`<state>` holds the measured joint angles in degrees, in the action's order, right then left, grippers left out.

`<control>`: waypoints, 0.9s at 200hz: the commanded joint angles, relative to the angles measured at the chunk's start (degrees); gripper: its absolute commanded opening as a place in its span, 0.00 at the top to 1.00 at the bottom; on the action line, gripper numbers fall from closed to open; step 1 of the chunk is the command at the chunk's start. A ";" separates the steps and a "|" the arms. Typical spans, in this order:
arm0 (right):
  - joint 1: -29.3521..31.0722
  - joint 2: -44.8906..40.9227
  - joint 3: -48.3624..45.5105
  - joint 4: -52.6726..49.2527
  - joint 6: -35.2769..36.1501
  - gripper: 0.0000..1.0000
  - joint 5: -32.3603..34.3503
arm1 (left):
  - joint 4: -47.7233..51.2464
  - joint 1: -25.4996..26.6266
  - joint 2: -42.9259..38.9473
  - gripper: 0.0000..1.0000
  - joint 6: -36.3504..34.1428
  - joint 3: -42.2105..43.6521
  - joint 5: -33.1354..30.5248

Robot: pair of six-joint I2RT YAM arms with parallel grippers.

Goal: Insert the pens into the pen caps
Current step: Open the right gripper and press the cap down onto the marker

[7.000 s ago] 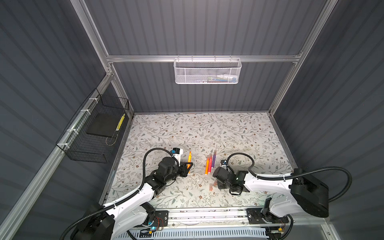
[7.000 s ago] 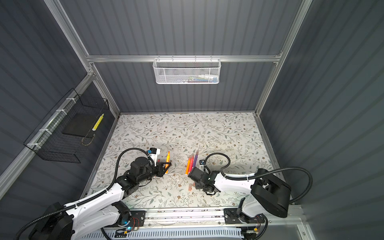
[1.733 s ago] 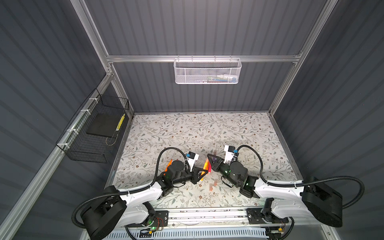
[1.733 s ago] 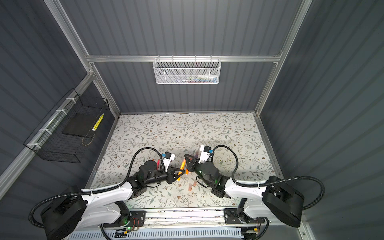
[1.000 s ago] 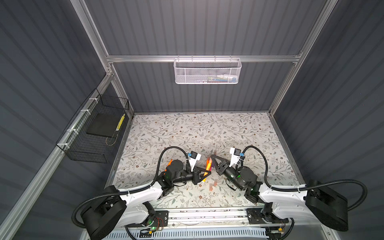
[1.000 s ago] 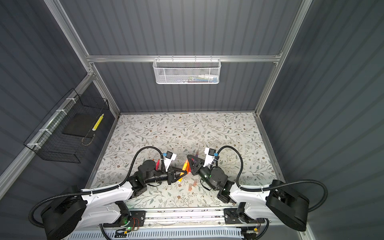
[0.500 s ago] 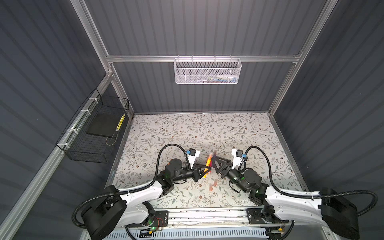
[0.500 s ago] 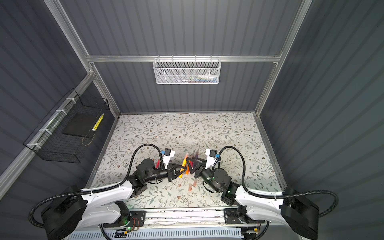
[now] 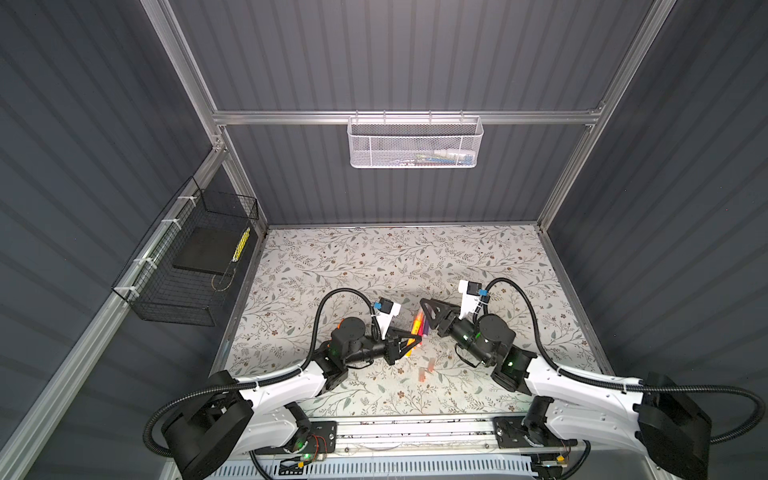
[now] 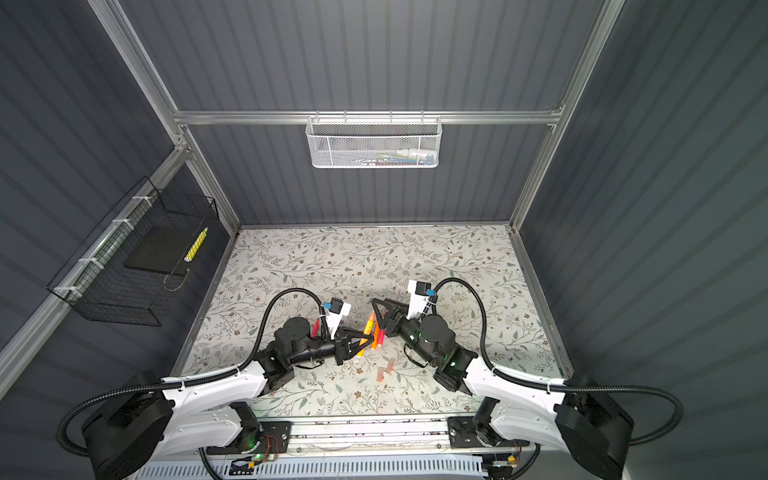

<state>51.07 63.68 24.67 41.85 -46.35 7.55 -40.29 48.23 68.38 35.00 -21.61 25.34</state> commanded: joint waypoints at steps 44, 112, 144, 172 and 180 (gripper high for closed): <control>-0.18 5.55 4.38 1.78 -0.34 0.57 -7.71 | 0.82 -0.27 0.04 1.00 -1.86 -0.63 0.29; -0.18 6.02 4.07 2.02 -0.23 0.83 -8.14 | 0.65 -0.27 0.71 1.00 -1.95 -0.54 0.35; -0.03 6.18 3.23 2.35 0.20 1.00 -9.32 | 1.37 -0.31 0.63 1.00 -2.56 -0.97 -1.06; 0.22 6.02 1.66 3.02 1.02 1.00 -10.30 | 7.51 -0.30 -0.90 1.00 -4.67 -3.62 -5.56; 0.37 5.86 1.17 3.07 1.20 1.00 -10.67 | 10.12 -0.31 -1.50 1.00 -5.96 -4.62 -8.12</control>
<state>50.63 69.73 27.11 43.13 -46.85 0.30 -37.36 48.29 68.53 32.45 -22.37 23.77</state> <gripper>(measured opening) 0.167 0.171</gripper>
